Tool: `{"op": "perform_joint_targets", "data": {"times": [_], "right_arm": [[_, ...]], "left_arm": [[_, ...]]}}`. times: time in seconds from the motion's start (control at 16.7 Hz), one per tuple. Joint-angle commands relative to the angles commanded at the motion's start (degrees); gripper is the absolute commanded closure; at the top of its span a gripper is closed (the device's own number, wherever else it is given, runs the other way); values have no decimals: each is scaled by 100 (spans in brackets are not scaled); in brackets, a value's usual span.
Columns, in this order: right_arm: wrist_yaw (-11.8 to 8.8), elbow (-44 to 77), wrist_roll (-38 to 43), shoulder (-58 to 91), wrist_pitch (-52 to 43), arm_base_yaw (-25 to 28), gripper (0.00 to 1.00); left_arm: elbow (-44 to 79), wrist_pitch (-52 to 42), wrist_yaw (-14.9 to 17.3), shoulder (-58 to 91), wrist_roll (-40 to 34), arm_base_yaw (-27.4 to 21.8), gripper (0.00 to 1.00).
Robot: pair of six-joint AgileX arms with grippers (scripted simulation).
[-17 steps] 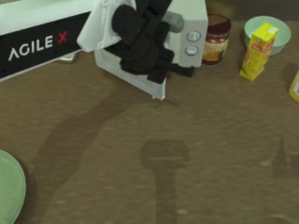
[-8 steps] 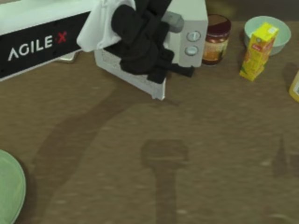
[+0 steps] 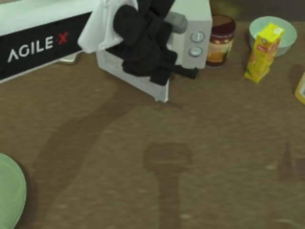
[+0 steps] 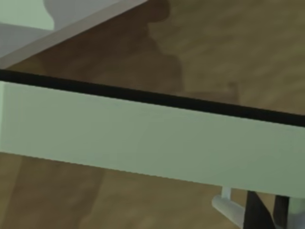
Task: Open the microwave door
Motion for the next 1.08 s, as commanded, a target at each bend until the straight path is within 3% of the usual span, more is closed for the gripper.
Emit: {"op": "perform_joint_targets", "data": {"times": [0.42, 1.08], "right_arm": [[0, 0, 0, 0, 0, 0, 0], [0, 0, 0, 0, 0, 0, 0]], "left_arm": [[-568, 180, 384, -447, 747, 236, 100], [-579, 180, 390, -452, 759, 240, 100]]}}
